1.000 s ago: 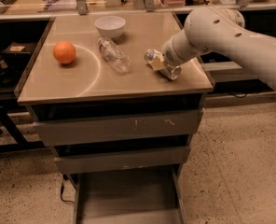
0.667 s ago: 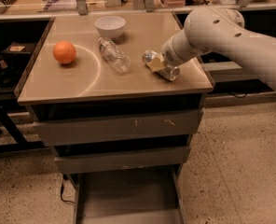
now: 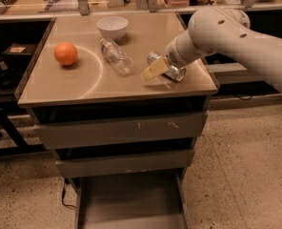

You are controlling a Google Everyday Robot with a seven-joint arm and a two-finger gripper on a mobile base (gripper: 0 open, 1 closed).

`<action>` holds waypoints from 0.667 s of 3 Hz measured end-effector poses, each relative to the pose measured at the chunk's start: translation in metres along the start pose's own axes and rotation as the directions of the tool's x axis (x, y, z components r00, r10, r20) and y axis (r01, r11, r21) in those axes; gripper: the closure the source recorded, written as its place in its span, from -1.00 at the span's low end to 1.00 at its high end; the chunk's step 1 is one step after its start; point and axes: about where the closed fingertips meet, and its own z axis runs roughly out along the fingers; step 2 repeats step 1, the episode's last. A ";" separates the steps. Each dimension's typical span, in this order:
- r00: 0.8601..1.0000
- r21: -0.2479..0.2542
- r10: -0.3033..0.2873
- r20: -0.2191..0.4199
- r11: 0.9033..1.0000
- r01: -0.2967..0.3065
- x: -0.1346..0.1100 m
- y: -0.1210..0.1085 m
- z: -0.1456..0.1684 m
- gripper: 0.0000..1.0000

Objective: Pick redbull can from bottom drawer and place on counter

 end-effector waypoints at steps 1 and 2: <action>1.000 0.000 0.000 0.000 1.000 0.000 0.000 0.000 0.000 -1.00; 1.000 0.000 0.000 0.000 1.000 0.000 0.000 0.000 0.000 -1.00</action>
Offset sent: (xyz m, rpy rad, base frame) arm 0.0000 0.0000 0.0000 0.0000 0.0000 0.0000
